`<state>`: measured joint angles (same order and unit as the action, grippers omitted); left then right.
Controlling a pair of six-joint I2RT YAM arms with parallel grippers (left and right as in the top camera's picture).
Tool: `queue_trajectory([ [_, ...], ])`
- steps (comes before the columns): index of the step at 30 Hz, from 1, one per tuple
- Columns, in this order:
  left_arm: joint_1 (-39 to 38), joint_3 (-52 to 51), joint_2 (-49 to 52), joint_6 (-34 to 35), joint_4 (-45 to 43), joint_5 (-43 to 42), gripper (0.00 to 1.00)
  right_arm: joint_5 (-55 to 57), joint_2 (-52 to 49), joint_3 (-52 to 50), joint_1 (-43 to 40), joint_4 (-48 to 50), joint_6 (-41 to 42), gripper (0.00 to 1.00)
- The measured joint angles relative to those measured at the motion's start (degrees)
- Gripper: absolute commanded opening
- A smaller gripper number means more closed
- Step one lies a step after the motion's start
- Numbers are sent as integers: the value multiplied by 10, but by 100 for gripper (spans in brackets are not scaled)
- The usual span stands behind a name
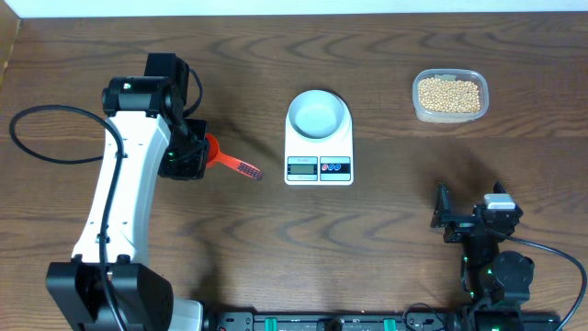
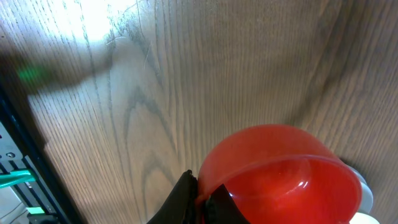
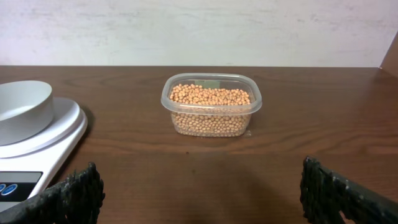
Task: Scoop item into bowl and weigh 50g on scale
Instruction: 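Lift the red scoop with the left gripper and swing it toward the scale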
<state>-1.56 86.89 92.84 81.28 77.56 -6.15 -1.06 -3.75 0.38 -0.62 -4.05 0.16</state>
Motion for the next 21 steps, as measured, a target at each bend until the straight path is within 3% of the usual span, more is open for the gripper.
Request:
queue_trajectory([
  [21, 0, 0, 0, 0, 0, 0, 8, 22, 0, 0, 0, 23, -38, 99],
])
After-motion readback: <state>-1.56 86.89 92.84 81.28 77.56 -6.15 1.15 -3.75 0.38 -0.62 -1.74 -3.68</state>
